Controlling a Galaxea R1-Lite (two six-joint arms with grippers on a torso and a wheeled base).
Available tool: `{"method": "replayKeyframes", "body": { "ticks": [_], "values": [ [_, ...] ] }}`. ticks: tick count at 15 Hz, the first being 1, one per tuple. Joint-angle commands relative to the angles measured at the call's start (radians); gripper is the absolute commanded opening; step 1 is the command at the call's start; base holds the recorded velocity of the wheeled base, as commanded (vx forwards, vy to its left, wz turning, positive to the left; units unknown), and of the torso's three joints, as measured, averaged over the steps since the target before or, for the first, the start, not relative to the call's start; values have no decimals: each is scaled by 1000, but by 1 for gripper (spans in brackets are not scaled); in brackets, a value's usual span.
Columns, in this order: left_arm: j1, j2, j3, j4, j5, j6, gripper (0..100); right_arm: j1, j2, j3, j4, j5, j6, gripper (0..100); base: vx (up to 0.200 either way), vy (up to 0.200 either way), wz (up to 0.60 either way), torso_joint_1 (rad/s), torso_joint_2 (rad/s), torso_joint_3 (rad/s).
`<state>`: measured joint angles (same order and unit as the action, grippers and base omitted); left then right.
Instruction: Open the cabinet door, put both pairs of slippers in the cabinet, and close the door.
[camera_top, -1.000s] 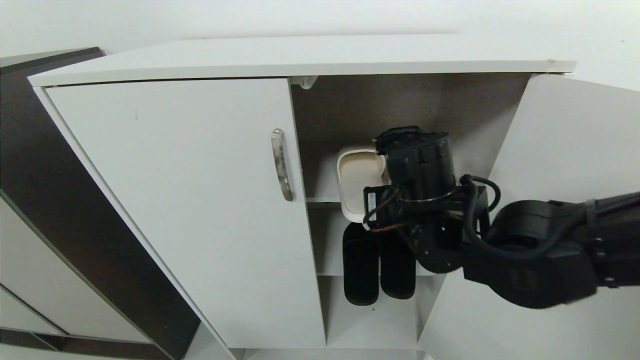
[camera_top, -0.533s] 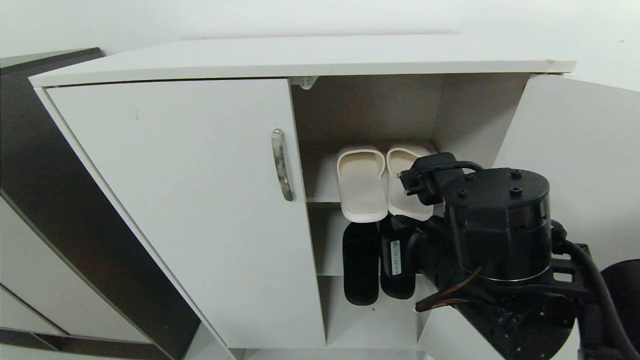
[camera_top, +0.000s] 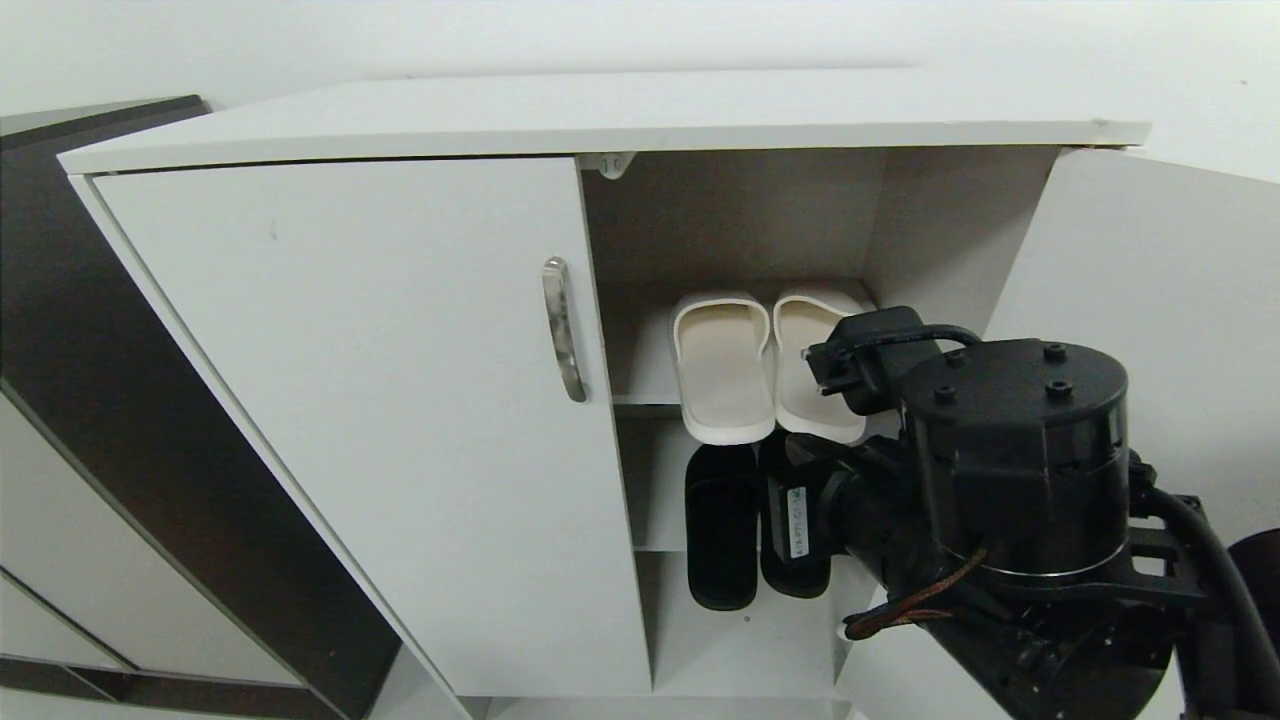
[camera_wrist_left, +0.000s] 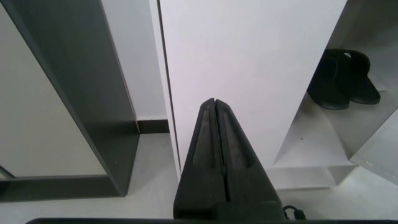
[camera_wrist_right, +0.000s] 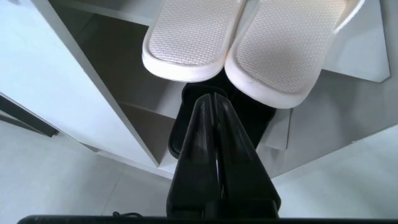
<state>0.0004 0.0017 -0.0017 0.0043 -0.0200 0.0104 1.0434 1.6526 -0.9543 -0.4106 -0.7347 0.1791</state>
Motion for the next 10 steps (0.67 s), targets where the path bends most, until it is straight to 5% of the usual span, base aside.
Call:
{"method": "replayKeyframes", "body": {
  "ticks": [1,6,10],
  "values": [
    [1,0,0,0,0,0,0,1,3,0,0,0,0,0,0,0,0,0,0,0],
    [0,0,0,0,0,0,0,1,9,9,0,-2,0,0,0,0,0,0,0,0],
    [0,0,0,0,0,0,0,1,9,19,0,0,-1,0,-200,0,0,4,1,2]
  ]
}}
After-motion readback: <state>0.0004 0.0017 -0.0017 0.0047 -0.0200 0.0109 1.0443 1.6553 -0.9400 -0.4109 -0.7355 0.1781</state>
